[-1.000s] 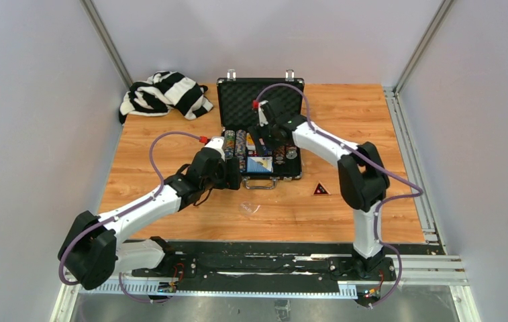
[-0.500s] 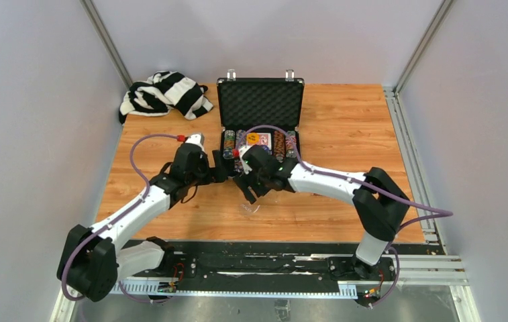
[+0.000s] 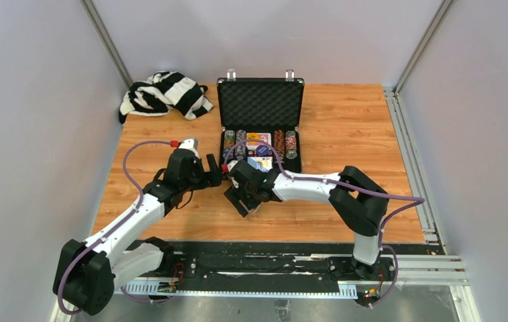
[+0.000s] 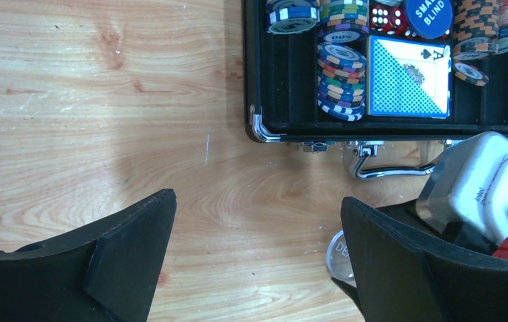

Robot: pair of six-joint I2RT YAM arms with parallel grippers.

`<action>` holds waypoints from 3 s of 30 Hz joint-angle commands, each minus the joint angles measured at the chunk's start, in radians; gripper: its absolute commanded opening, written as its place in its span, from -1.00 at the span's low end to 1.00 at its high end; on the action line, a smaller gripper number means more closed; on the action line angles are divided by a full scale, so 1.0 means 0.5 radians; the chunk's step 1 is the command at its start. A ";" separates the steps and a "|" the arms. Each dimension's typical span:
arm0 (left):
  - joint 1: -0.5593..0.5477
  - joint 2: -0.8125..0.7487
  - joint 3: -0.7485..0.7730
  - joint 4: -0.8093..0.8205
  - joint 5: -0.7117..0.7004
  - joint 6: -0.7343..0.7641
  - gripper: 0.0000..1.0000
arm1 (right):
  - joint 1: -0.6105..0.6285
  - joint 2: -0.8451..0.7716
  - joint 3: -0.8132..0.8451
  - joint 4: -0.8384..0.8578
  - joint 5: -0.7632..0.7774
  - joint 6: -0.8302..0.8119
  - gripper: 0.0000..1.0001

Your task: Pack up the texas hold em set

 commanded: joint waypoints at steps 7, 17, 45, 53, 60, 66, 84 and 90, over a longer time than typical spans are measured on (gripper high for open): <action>0.010 0.022 -0.023 0.060 0.060 0.005 0.95 | 0.080 0.043 -0.002 0.028 0.062 0.044 0.43; 0.011 -0.004 -0.034 0.068 0.079 0.001 0.95 | 0.129 0.053 -0.021 -0.019 0.126 0.049 0.19; 0.010 0.015 -0.040 0.087 0.095 0.009 0.95 | 0.017 -0.112 0.268 -0.196 0.240 -0.118 0.06; 0.010 0.032 -0.031 0.075 0.077 0.029 0.95 | -0.195 0.005 0.499 -0.255 0.179 -0.218 0.07; 0.009 0.067 -0.013 0.079 0.085 0.036 0.95 | -0.416 0.157 0.716 -0.292 0.124 -0.287 0.07; 0.010 0.150 -0.014 0.124 0.122 0.045 0.95 | -0.532 0.312 0.755 -0.296 0.078 -0.282 0.08; 0.012 0.159 -0.006 0.169 0.175 0.107 0.96 | -0.627 -0.176 0.435 -0.288 0.311 -0.292 0.36; -0.036 0.134 -0.005 0.222 0.233 0.098 0.96 | -0.881 -0.629 -0.116 -0.239 0.322 -0.161 0.36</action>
